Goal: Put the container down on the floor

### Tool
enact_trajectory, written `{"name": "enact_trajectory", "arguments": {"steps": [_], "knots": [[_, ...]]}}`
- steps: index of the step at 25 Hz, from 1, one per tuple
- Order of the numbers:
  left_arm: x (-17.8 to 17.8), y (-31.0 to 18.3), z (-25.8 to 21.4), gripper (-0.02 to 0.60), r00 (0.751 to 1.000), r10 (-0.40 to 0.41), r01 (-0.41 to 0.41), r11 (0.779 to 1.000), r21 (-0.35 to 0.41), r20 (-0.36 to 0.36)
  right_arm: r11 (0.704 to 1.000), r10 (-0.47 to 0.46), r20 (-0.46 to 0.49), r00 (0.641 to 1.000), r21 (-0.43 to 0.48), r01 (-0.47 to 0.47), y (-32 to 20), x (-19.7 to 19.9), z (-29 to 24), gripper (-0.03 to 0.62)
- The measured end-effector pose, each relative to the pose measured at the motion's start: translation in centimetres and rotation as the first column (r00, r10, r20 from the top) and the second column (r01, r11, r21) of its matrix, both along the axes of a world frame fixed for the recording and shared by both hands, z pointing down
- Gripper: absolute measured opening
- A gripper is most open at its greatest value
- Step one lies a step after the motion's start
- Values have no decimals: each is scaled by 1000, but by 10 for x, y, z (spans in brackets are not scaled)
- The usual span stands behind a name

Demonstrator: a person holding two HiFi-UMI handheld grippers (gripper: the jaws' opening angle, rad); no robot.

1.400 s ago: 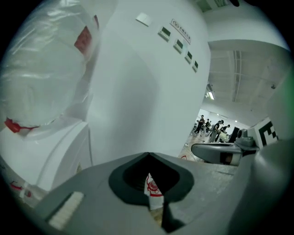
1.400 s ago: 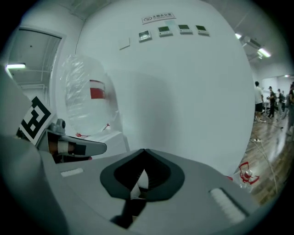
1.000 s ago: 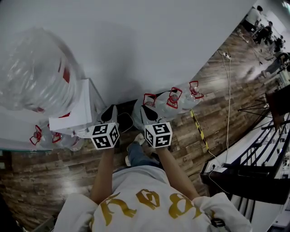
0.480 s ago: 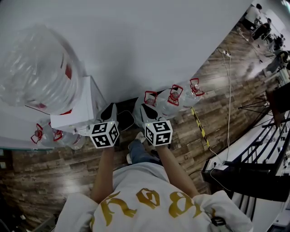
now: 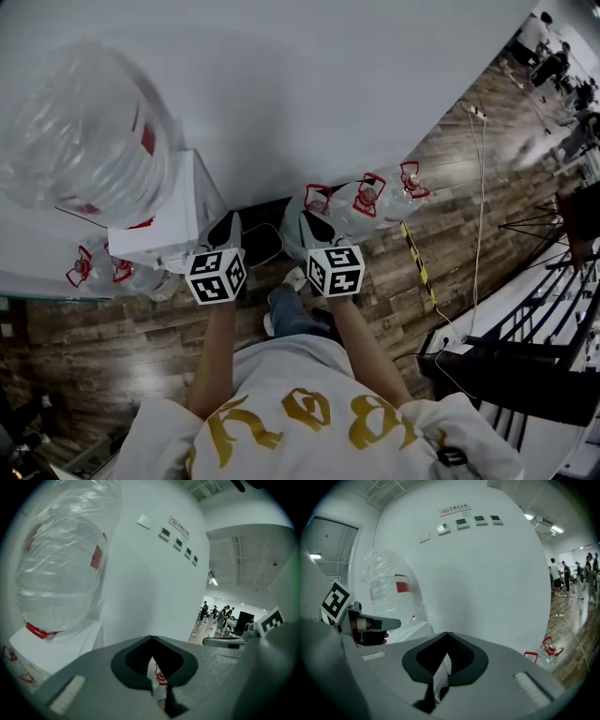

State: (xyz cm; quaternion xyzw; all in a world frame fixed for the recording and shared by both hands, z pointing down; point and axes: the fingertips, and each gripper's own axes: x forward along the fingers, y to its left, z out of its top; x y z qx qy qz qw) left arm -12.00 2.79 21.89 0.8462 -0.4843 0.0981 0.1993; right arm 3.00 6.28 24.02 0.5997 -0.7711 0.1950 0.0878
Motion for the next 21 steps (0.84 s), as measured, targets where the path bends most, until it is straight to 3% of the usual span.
{"name": "enact_trajectory", "arguments": {"steps": [4, 21], "knots": [[-1, 2, 3, 2, 1000, 8, -8, 1000, 8, 27, 1000, 9, 5, 1000, 1, -9, 3, 3, -1, 25], [-11, 2, 5, 0, 1000, 0, 0, 1000, 6, 14, 1000, -7, -6, 1000, -5, 7, 6, -11, 1, 25]]}}
